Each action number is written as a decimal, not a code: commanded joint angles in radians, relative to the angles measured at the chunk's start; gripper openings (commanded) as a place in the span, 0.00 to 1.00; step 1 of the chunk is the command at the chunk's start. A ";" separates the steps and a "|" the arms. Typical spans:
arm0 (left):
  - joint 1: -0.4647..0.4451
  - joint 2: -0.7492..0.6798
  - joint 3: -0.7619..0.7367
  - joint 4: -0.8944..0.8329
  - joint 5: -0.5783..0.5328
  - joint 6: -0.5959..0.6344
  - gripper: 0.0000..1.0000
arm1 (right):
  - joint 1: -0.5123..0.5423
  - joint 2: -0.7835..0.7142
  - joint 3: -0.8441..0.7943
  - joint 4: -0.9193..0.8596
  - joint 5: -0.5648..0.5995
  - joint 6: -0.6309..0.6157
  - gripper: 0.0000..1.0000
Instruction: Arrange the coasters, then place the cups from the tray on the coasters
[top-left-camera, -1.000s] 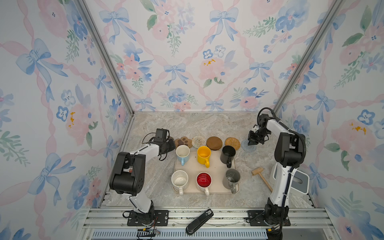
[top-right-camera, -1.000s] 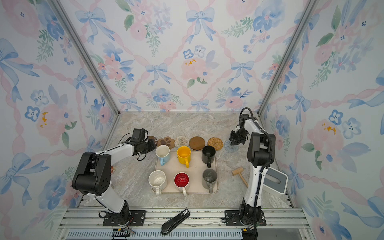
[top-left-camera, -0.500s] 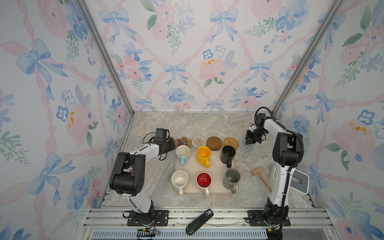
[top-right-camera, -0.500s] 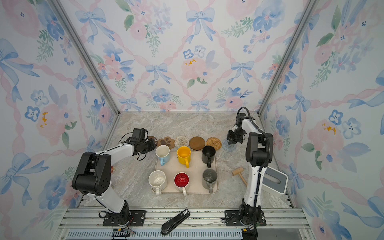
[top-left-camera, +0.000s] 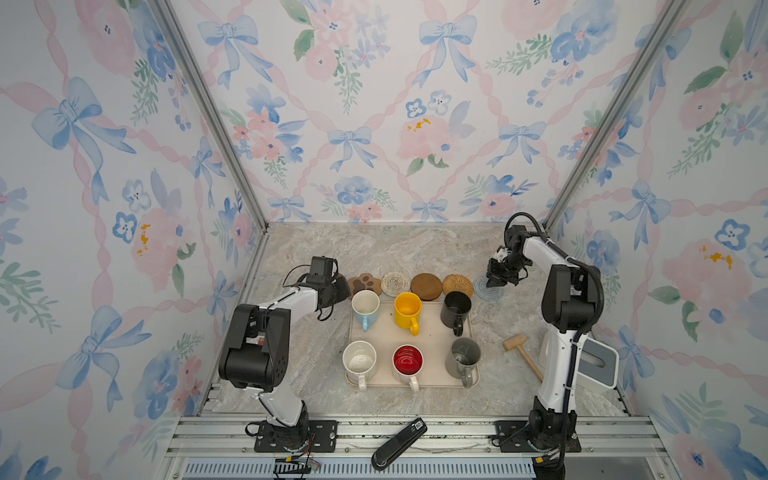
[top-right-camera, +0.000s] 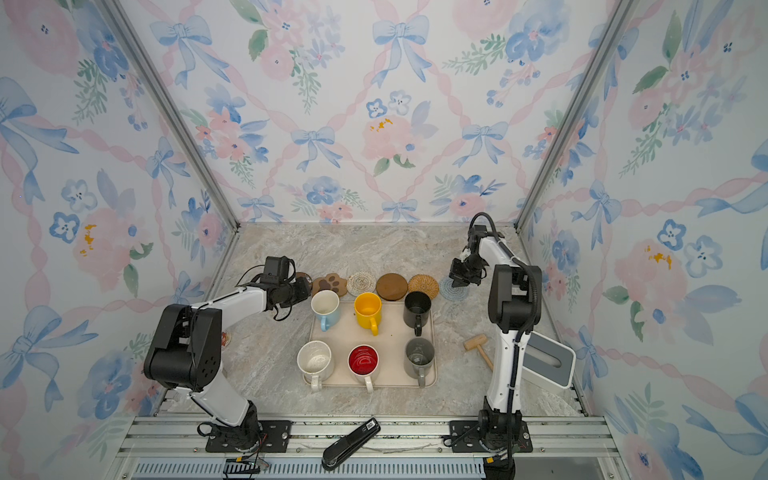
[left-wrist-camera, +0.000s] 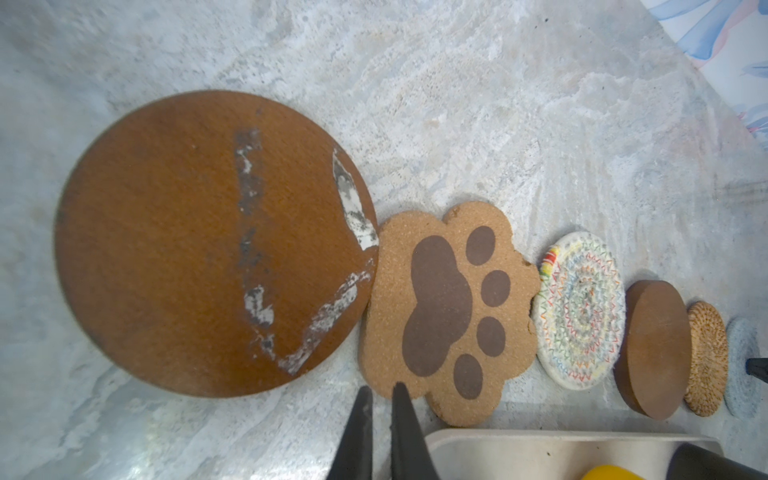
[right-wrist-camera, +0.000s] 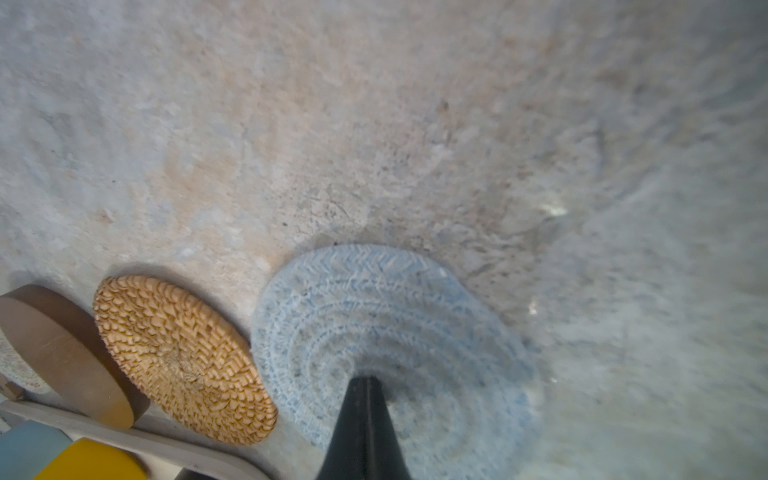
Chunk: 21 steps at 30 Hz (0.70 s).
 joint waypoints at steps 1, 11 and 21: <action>0.007 -0.022 -0.007 -0.011 -0.011 0.019 0.09 | 0.021 0.074 -0.011 -0.007 0.023 0.012 0.05; 0.008 -0.070 -0.008 -0.012 -0.028 0.016 0.09 | 0.020 0.001 -0.048 0.077 -0.015 0.034 0.37; 0.009 -0.128 -0.023 -0.012 -0.060 0.020 0.09 | 0.020 -0.130 -0.084 0.169 -0.065 0.081 0.40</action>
